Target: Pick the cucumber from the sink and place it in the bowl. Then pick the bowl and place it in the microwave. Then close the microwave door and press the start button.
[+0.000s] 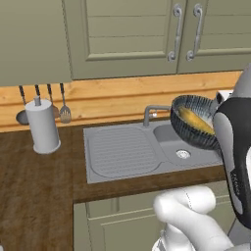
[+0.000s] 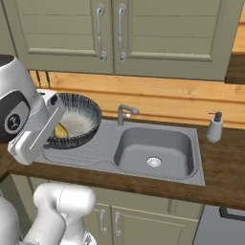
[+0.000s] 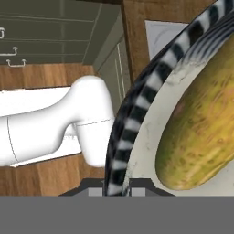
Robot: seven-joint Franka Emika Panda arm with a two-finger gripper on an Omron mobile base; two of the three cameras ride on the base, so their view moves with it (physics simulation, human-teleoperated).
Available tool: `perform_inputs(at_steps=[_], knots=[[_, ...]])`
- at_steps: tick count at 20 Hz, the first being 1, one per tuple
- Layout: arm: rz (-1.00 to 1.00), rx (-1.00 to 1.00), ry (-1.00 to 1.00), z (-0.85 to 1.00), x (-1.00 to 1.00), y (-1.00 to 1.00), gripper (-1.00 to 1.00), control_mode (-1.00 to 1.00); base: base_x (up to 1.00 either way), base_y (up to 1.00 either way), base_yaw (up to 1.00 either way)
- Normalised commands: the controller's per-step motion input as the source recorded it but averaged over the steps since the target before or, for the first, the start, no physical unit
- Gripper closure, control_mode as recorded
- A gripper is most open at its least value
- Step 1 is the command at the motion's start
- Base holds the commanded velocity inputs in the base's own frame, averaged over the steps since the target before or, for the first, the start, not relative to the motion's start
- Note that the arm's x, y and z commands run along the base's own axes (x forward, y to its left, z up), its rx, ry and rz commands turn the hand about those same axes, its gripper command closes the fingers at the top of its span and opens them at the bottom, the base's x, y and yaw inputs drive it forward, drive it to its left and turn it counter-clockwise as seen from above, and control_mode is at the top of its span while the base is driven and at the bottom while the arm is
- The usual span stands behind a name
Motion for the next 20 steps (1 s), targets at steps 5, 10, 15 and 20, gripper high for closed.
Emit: perform_inputs(at_steps=[5, 10, 15, 20], knots=[[0.00, 0.00, 0.00, 0.00, 0.00, 0.00, 1.00, 1.00, -0.57, -0.17, -0.03], [0.00, 0.00, 0.00, 0.00, 0.00, 0.00, 1.00, 1.00, -0.03, -0.34, -0.49], [0.00, 0.00, 0.00, 0.00, 0.00, 0.00, 1.00, 1.00, 0.00, -0.20, -0.84], [0.00, 0.00, 0.00, 0.00, 0.00, 0.00, 1.00, 1.00, 0.00, 0.00, -1.00]])
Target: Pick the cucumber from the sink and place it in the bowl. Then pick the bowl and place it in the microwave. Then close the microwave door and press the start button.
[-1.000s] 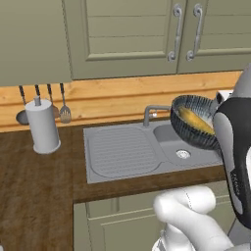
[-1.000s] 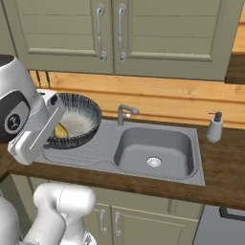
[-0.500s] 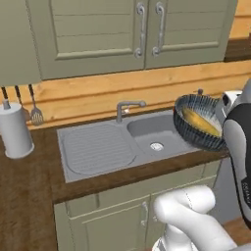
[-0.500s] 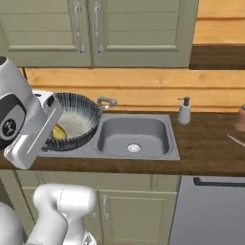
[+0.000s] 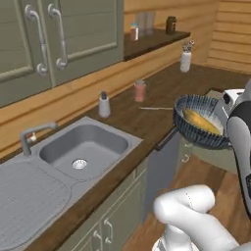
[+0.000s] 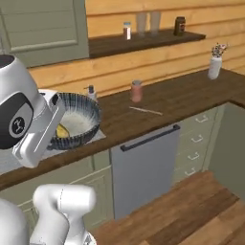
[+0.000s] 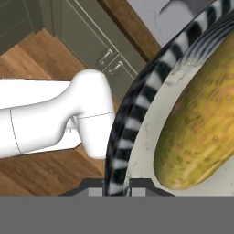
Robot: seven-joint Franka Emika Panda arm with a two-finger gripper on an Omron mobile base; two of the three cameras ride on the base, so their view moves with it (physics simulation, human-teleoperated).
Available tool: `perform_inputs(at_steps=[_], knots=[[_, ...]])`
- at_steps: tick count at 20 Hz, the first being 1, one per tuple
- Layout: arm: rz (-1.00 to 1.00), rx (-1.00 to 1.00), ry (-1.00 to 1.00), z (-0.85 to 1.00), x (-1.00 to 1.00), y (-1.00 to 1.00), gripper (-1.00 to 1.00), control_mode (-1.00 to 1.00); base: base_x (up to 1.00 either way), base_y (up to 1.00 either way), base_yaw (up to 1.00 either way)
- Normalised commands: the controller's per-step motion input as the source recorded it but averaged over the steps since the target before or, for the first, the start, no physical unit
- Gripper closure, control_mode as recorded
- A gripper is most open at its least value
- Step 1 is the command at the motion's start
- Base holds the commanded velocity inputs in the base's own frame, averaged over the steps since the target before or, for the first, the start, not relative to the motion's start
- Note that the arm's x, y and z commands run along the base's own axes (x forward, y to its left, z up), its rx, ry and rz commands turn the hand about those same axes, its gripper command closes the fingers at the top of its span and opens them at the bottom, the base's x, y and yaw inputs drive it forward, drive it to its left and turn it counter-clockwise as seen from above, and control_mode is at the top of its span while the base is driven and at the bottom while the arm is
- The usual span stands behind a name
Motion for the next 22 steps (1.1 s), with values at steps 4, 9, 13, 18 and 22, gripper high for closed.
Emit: perform_inputs(at_steps=[4, 9, 13, 18, 22], knots=[[0.00, 0.00, 0.00, 0.00, 0.00, 0.00, 1.00, 1.00, 0.00, 0.00, -1.00], [0.00, 0.00, 0.00, 0.00, 0.00, 0.00, 1.00, 1.00, 0.00, 0.00, -1.00], [0.00, 0.00, 0.00, 0.00, 0.00, 0.00, 1.00, 1.00, 0.00, -0.11, -0.95], [0.00, 0.00, 0.00, 0.00, 0.00, 0.00, 1.00, 1.00, 0.00, -0.22, -0.90], [0.00, 0.00, 0.00, 0.00, 0.00, 0.00, 1.00, 1.00, 0.00, -0.25, -0.87]])
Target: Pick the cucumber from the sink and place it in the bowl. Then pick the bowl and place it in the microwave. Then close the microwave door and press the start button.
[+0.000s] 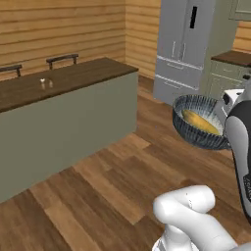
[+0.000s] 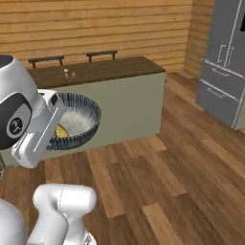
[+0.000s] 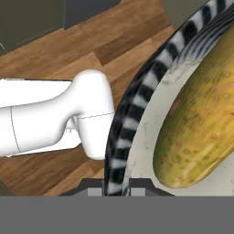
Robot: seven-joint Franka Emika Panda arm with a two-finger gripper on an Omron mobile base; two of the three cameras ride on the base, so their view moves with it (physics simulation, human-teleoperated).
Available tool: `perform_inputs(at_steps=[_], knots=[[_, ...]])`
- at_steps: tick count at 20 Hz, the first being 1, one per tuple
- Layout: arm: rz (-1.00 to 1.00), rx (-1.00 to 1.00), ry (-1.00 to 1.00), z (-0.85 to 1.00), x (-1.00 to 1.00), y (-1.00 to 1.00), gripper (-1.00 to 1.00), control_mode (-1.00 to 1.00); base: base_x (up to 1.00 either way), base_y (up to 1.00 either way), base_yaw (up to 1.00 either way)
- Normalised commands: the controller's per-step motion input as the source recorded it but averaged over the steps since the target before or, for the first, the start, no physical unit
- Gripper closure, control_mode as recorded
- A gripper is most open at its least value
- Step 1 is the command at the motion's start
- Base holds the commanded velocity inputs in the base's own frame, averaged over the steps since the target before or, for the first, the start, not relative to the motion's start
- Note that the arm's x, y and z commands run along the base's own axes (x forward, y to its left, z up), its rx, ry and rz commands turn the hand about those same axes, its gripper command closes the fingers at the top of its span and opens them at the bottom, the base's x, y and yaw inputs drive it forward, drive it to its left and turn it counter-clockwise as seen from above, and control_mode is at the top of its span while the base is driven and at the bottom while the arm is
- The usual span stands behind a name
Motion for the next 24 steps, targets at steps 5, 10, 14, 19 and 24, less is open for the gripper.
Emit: perform_inputs(at_steps=[5, 10, 14, 19, 24], knots=[[0.00, 0.00, 0.00, 0.00, 0.00, 0.00, 1.00, 1.00, 0.07, -0.15, -0.84], [0.00, 0.00, 0.00, 0.00, 0.00, 0.00, 1.00, 1.00, 0.73, 0.00, -0.54], [0.00, 0.00, 0.00, 0.00, 0.00, 0.00, 1.00, 1.00, 1.00, 0.00, -0.26], [0.00, 0.00, 0.00, 0.00, 0.00, 0.00, 1.00, 1.00, 1.00, 0.00, -0.30], [0.00, 0.00, 0.00, 0.00, 0.00, 0.00, 1.00, 1.00, 1.00, 0.00, -0.34]])
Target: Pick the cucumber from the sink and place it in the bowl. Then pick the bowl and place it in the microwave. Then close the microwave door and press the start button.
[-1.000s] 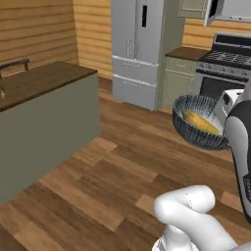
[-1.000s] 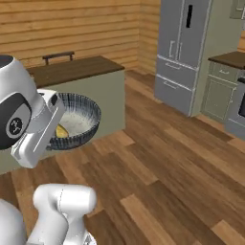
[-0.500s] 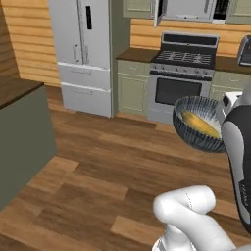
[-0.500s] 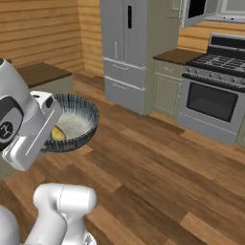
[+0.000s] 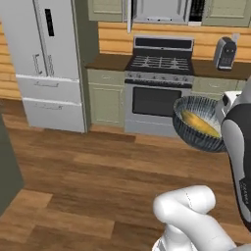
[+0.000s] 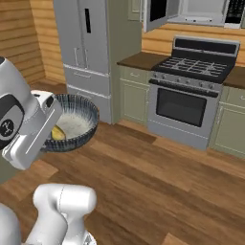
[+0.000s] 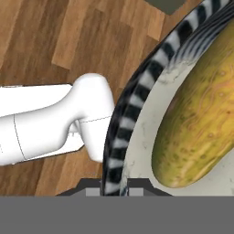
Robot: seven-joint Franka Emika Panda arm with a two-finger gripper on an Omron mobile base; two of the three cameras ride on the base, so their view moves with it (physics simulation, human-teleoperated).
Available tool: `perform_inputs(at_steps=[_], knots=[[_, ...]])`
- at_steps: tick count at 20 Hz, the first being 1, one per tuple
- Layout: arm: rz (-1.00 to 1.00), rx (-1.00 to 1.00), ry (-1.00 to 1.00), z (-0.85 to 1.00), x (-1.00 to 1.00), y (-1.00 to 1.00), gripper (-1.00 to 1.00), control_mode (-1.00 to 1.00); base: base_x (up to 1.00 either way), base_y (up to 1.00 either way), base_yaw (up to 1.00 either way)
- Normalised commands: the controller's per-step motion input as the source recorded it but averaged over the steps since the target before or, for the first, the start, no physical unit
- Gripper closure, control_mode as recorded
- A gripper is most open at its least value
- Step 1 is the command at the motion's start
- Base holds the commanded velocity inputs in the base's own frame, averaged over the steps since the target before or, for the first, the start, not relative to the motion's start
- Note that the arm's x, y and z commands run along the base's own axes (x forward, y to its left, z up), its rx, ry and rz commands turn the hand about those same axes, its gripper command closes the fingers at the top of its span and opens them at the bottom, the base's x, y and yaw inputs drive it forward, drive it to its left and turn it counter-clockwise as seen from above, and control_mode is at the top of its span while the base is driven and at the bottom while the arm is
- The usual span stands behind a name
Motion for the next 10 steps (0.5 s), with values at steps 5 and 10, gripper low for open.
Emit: perform_inputs(at_steps=[5, 10], knots=[[0.00, 0.00, 0.00, 0.00, 0.00, 0.00, 1.00, 1.00, 1.00, -0.04, -0.17], [0.00, 0.00, 0.00, 0.00, 0.00, 0.00, 1.00, 1.00, 1.00, -0.14, -0.03]])
